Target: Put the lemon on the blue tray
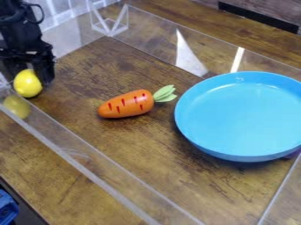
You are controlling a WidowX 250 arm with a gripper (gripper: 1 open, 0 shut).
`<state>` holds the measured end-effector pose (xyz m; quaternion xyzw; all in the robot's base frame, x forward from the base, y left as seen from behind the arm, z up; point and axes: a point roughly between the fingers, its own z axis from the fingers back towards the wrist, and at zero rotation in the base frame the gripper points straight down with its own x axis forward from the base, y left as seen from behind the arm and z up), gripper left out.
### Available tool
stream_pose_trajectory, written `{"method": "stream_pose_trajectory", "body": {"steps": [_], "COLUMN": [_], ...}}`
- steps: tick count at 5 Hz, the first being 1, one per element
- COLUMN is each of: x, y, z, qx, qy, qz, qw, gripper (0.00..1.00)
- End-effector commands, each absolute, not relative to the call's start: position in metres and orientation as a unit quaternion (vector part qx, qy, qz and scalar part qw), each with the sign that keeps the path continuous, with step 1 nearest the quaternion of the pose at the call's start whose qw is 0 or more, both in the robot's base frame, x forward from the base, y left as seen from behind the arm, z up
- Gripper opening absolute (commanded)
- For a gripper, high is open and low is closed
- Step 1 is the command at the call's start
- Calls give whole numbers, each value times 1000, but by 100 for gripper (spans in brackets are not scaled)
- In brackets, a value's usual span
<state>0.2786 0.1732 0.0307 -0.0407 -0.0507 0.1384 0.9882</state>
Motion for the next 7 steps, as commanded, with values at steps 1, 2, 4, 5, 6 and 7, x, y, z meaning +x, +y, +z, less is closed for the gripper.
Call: {"method": "stream_pose_trajectory", "body": {"steps": [1, 2, 4, 5, 6, 7], "x": [283, 282, 290, 295, 303, 313], "y": [171, 165, 154, 151, 134, 110], "z": [62, 68, 83, 85, 90, 97], "qx": [-19, -14, -7, -3, 2, 2], "qy": [-82, -79, -82, -83, -86, -91], "qz": [144, 157, 133, 101, 92, 69], "qw": [986, 984, 988, 991, 992, 993], "gripper": [0, 0, 0, 0, 0, 0]}}
